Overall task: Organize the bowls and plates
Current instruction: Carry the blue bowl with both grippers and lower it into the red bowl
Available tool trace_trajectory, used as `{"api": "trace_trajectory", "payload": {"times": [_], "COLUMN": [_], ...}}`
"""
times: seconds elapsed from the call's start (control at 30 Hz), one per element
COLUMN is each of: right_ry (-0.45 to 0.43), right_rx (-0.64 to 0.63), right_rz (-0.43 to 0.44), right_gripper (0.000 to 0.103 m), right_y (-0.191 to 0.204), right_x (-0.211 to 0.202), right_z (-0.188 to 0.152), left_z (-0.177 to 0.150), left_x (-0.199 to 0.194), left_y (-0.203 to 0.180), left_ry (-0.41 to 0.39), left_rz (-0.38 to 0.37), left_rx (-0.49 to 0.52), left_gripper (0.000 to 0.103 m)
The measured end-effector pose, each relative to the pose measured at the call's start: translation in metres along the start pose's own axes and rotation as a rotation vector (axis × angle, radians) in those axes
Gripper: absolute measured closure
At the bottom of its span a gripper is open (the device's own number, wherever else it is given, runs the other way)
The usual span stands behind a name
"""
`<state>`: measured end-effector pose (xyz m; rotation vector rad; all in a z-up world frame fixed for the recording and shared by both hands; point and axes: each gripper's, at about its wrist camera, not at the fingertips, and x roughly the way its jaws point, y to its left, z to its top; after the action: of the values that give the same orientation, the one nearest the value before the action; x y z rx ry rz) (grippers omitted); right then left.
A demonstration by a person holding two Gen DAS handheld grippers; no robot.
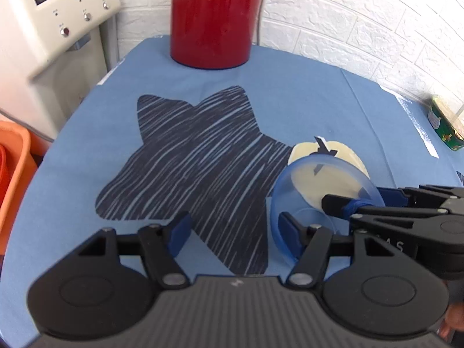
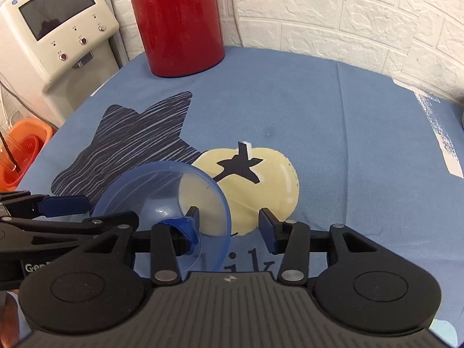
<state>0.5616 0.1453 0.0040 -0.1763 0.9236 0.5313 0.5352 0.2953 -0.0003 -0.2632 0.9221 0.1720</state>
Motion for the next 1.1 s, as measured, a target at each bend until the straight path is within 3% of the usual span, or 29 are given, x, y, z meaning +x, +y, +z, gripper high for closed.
{"api": "trace_trajectory", "payload": {"times": [0.1, 0.23, 0.3, 0.33, 0.4, 0.53, 0.83, 1.1], "right_ry": [0.036, 0.032, 0.024, 0.021, 0.014, 0.024, 0.020, 0.018], "right_rx": [-0.022, -0.012, -0.003, -0.009, -0.015, 0.020, 0.009, 0.056], "right_rz": [-0.002, 0.041, 0.061, 0.063, 0.080, 0.137, 0.134, 0.152], "right_gripper": [0.072, 0.082, 0.088, 0.092, 0.095, 0.094, 0.094, 0.089], "right_y": [0.002, 0.002, 0.001, 0.001, 0.004, 0.010, 0.022, 0.016], "right_x": [0.001, -0.003, -0.003, -0.004, -0.006, -0.009, -0.011, -0.048], "right_z": [0.005, 0.003, 0.000, -0.002, -0.005, -0.011, -0.015, -0.034], "left_z": [-0.001, -0.002, -0.003, -0.003, -0.004, -0.006, -0.009, -0.031], "left_x": [-0.001, -0.002, -0.003, -0.004, -0.004, -0.008, -0.020, -0.070], "left_y": [0.001, 0.000, -0.004, -0.006, -0.006, -0.010, -0.003, -0.029], "left_ry": [0.001, 0.001, 0.002, 0.000, 0.012, 0.003, 0.031, 0.035], "left_rz": [-0.006, -0.033, -0.043, -0.041, -0.063, -0.041, -0.067, -0.112], "left_rx": [-0.004, 0.000, 0.012, 0.020, -0.012, -0.025, -0.048, -0.026], "left_gripper": [0.037, 0.047, 0.065, 0.068, 0.092, 0.096, 0.097, 0.098]}}
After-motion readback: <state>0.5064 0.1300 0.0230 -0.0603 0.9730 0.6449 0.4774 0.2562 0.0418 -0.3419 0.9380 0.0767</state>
